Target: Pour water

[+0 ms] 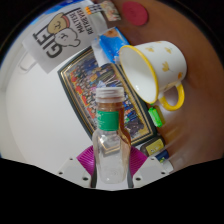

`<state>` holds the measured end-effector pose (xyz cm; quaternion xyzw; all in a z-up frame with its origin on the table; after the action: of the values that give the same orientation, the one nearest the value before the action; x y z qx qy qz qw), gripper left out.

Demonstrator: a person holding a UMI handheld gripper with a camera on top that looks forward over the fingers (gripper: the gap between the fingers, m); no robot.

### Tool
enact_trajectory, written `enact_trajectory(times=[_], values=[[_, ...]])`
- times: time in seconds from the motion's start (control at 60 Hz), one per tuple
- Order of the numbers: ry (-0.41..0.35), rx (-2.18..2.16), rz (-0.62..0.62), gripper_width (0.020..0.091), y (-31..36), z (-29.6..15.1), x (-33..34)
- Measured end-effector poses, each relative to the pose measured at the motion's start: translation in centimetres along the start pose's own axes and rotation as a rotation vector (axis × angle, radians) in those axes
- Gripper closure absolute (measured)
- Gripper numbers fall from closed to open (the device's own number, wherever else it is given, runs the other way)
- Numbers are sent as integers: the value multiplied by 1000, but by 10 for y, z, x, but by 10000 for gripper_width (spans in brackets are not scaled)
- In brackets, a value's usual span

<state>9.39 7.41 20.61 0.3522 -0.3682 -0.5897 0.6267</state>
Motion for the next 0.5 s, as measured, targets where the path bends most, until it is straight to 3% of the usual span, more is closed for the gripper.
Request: enact_trajectory(times=[0.267, 0.5], values=[[2, -9, 60, 690, -9, -22, -7], [35, 685, 61, 688, 29, -33, 1]])
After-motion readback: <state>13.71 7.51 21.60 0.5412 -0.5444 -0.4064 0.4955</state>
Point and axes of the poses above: the point between the fingertips, and its own axes, seen from behind it with the camera up: y to the left, z down, x backward, against the way the camera looks, the point moved 2 cm from there along x, backward, against the way the camera looks, and after that the axes turned 11 degrees about -y, right-handed, at the moved point
